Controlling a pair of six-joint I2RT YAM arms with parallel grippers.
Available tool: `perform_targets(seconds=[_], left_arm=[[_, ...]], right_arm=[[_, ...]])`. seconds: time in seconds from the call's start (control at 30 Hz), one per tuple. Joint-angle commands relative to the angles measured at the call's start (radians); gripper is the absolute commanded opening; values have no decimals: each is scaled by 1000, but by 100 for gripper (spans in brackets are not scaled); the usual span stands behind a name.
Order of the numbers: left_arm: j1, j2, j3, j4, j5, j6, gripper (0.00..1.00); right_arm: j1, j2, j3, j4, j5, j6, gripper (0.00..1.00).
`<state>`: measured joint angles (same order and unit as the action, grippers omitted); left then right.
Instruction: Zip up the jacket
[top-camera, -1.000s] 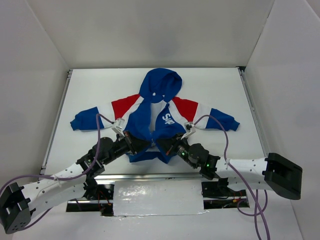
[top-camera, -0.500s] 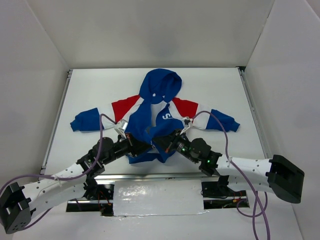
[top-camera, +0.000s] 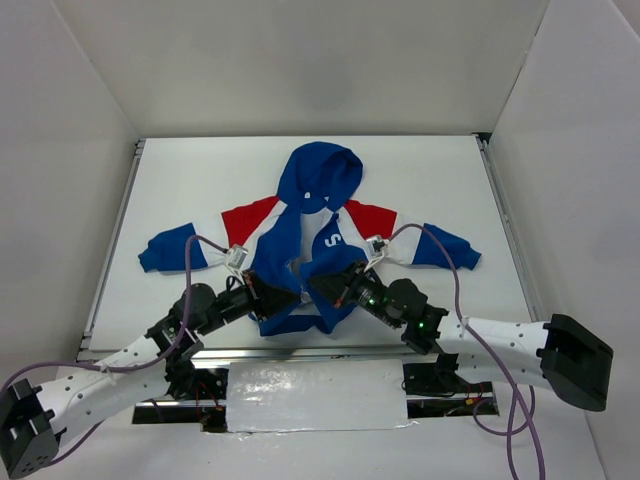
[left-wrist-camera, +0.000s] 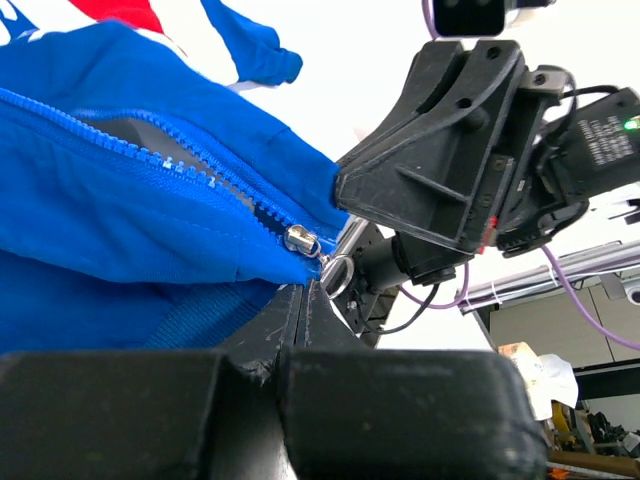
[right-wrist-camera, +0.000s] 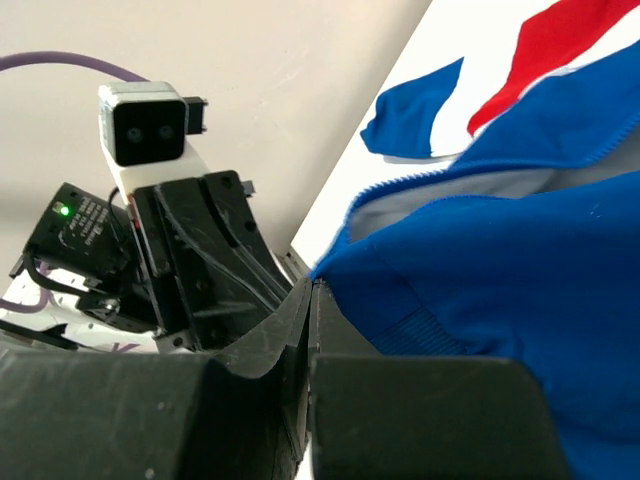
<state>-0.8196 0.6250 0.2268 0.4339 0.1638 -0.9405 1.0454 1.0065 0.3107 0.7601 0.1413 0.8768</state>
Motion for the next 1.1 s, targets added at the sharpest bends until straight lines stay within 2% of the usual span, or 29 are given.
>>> perform_targets(seconds=[0.0,0.3,0.87,1.07], left_arm=[[-13,-22,14,28,71,35,0],[-13,-1,8,72,77,57,0],[-13,-61,-69,161,141,100,0],[-13,-67,-96,224,207,124,0]], right_arm=[[-22,-46,-38,67,52,-42,0],[-21,24,-67,134,-60,-81,0],[-22,122,-137,427,-184,-78,0],[-22,119,-125,420,-181,-58,0]])
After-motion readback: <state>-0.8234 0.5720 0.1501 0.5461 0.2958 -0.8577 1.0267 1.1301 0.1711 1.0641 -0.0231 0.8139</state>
